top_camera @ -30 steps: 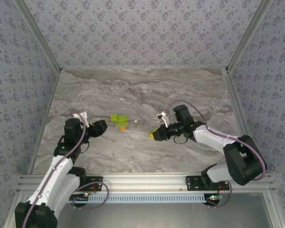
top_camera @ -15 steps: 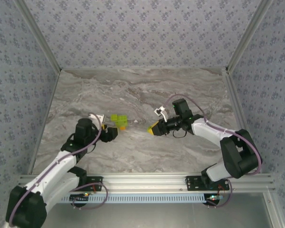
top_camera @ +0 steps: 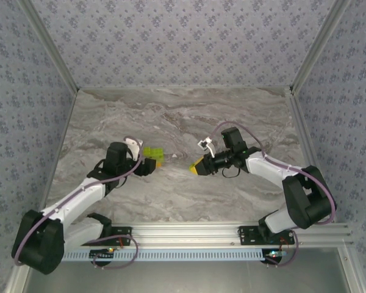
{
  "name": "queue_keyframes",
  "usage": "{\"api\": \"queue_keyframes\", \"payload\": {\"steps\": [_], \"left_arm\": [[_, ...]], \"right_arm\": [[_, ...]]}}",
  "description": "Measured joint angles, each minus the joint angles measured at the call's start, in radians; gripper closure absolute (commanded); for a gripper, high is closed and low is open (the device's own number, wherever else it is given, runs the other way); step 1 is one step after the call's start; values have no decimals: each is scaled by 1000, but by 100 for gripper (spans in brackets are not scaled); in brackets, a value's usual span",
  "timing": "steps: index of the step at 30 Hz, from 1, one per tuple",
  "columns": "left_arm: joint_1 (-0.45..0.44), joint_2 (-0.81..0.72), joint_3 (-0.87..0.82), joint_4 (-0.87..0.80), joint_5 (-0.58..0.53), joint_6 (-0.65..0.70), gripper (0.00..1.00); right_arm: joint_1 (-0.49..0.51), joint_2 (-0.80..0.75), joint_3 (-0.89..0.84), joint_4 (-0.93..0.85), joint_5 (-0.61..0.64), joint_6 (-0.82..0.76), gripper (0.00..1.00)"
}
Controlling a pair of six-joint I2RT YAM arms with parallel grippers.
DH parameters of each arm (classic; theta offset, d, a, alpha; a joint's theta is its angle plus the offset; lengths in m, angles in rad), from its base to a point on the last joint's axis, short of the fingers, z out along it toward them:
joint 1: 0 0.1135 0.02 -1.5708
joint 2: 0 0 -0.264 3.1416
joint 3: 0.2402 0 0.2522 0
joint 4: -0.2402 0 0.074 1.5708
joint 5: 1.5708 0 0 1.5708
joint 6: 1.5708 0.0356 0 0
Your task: Assemble a carrot with lego
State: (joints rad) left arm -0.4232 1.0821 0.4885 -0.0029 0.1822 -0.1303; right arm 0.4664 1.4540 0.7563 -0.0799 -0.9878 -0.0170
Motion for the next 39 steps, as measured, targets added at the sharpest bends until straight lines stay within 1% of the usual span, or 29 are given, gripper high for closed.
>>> {"api": "queue_keyframes", "payload": {"steps": [10,19,25,29,35,36,37,39], "left_arm": [[-28,116,74,7,1,56,18],[-30,191,110,17,9,93,19],[-30,217,125,25,17,104,27],[-31,218,125,27,32,109,36],[-53,218,125,26,42,114,43],[-57,219,125,26,43,115,43],[-60,222,125,26,47,115,41],[-64,227,125,26,51,116,34]], "right_arm": [[-6,0,0,0,-6,-3,77],[-11,1,0,0,-9,-3,77],[-13,9,0,0,-13,-3,77],[-15,13,0,0,-13,-3,77],[-21,16,0,0,-13,-3,77],[-22,16,0,0,-13,-3,77],[-23,16,0,0,-13,-3,77],[-24,16,0,0,-13,-3,77]]}}
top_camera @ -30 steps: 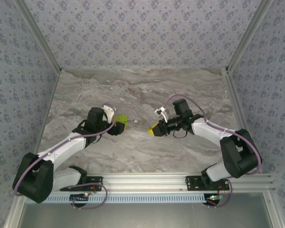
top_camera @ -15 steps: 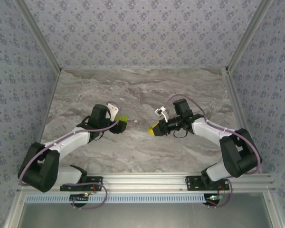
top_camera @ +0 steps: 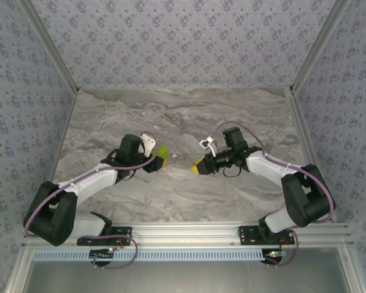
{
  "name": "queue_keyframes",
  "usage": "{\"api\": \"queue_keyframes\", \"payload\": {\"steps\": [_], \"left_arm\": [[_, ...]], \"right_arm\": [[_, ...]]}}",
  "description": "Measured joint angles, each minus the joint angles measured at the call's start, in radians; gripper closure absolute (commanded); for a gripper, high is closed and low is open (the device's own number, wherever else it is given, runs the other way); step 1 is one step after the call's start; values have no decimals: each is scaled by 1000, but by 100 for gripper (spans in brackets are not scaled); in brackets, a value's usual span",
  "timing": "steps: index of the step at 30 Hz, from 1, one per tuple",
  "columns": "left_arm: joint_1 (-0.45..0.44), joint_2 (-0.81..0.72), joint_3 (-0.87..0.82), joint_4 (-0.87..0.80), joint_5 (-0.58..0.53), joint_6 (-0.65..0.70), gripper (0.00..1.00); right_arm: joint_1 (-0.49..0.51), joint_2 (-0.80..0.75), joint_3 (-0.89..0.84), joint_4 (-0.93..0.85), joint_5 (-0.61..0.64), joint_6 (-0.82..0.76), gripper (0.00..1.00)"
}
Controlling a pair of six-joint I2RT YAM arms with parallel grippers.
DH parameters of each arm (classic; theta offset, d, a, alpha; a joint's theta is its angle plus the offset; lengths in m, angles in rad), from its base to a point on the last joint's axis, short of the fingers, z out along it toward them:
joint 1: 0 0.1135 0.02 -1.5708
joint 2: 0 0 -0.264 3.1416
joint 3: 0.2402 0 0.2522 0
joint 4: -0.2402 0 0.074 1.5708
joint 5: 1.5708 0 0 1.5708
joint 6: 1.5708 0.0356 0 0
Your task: Assemble a carrot with lego
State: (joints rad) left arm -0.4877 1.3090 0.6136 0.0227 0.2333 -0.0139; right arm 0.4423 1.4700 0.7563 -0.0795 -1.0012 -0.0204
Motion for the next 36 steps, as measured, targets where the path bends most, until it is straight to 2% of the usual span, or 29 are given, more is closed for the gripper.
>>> {"api": "queue_keyframes", "payload": {"steps": [6,15,23,32,36], "left_arm": [[-9,16,2,0,6,3,30],[-23,58,39,1,1,6,32],[-32,74,50,4,-6,17,45],[-32,75,50,4,-10,18,54],[-32,75,50,5,-9,26,63]], "right_arm": [[-2,0,-2,1,-2,0,77],[-2,8,-8,10,-3,1,77],[-2,27,-11,34,-3,2,78],[-2,30,-14,45,-4,4,78],[-2,32,-20,50,-10,4,78]]}}
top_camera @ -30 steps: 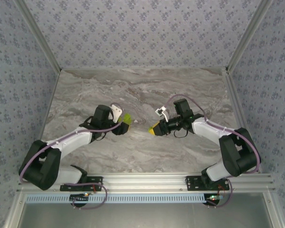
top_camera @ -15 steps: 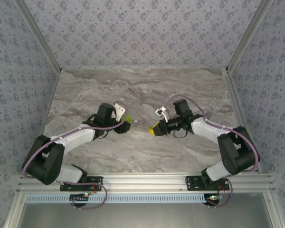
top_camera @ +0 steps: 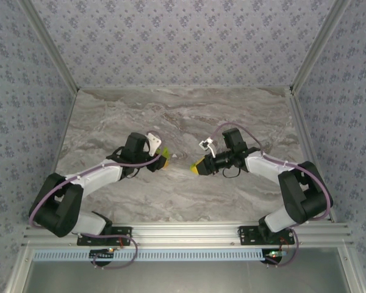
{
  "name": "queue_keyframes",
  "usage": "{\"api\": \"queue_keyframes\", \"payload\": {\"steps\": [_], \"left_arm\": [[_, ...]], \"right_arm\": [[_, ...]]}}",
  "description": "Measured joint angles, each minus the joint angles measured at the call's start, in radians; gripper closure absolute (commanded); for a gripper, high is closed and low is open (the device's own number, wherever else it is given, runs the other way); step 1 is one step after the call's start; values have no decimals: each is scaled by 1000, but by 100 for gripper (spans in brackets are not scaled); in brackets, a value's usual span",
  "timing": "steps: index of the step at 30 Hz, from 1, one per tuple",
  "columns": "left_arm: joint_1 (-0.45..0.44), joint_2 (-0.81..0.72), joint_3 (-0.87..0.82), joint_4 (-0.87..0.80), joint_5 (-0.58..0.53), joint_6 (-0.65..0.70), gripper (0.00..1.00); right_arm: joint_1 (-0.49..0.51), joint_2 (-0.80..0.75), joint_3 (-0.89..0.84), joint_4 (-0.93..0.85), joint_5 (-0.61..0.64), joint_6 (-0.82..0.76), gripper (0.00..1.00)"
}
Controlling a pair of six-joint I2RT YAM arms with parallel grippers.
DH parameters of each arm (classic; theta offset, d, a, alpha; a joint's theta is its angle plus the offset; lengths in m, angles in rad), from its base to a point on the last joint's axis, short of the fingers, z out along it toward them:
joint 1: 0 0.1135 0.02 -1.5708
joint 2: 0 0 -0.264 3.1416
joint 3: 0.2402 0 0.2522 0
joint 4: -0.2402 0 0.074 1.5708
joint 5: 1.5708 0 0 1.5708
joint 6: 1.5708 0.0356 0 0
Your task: Assemble a carrot with lego
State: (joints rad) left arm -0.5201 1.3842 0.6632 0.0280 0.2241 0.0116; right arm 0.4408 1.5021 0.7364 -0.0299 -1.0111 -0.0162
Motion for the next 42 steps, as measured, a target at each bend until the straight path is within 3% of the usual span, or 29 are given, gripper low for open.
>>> {"api": "queue_keyframes", "payload": {"steps": [12,22,29,35,42], "left_arm": [[0,5,6,-10,95,7,76],[-29,5,52,-110,488,7,79],[-82,13,112,-190,728,51,80],[-103,66,157,-281,813,111,81],[-104,92,174,-347,827,148,82]], "right_arm": [[-2,0,27,-72,0,-38,79],[-70,2,255,-317,-1,-180,81],[-99,72,474,-600,-67,-397,81],[-101,145,591,-888,-155,-631,84],[-48,240,611,-1043,-156,-729,84]]}}
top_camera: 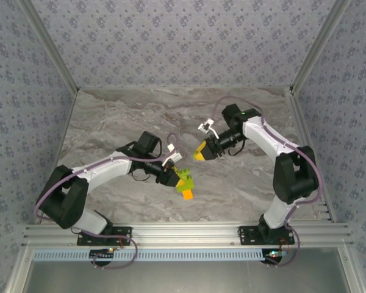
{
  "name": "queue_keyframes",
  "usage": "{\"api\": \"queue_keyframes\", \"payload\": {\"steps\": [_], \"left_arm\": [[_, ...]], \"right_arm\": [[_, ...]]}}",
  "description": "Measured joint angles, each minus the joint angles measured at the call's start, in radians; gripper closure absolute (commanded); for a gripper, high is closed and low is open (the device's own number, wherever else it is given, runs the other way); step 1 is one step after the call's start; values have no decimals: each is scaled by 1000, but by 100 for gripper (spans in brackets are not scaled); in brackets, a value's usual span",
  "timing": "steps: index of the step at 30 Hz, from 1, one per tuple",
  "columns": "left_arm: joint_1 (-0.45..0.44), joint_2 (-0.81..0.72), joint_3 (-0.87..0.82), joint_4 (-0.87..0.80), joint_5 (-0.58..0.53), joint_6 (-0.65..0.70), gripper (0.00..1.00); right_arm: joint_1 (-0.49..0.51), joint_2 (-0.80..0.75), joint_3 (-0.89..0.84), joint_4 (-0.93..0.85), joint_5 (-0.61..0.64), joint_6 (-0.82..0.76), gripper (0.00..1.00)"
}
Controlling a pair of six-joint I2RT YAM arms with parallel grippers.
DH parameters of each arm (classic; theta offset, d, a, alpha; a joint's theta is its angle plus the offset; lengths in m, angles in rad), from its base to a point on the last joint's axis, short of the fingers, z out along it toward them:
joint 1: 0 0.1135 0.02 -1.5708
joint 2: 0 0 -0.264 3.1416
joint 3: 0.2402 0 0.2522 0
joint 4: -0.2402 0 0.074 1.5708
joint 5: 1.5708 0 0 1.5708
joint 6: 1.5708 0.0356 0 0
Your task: Assemble a carrot with lego
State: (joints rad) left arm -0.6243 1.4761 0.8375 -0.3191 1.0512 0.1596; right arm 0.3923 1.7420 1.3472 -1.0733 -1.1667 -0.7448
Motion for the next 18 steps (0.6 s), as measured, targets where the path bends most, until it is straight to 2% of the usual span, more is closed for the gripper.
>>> {"api": "queue_keyframes", "payload": {"steps": [12,18], "left_arm": [[0,2,6,-22,0,9,82],[0,4,8,-22,0,9,82]], "right_arm": [[52,13,0,60,31,60,84],[98,60,56,44,50,60,84]]}}
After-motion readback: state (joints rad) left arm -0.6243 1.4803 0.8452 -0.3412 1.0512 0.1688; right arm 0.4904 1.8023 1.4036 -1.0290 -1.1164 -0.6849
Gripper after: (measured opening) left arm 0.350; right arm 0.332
